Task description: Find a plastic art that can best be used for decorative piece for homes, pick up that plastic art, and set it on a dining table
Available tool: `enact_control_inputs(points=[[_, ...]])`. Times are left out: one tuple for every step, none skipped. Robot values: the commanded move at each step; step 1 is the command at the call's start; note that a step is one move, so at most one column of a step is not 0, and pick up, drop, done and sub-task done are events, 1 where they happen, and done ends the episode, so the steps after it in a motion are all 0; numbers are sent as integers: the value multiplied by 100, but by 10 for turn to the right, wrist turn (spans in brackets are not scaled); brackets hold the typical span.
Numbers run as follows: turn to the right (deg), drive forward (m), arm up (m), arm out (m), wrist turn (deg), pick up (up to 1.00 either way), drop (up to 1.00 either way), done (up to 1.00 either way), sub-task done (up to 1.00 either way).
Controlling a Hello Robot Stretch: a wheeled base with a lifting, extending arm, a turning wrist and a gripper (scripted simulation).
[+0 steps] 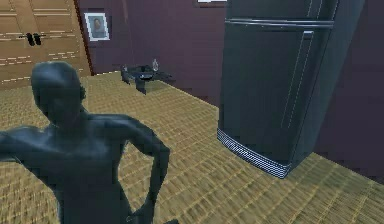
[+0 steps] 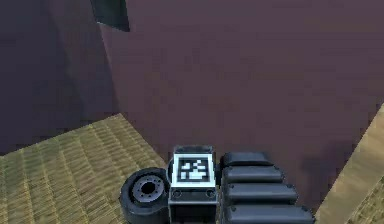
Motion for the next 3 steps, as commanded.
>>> enact_control_inputs(points=[[30, 0, 0, 0, 0, 0, 0, 0, 0], [-450, 0, 0, 0, 0, 0, 0, 0, 0], [-450, 0, 0, 0, 0, 0, 0, 0, 0]])
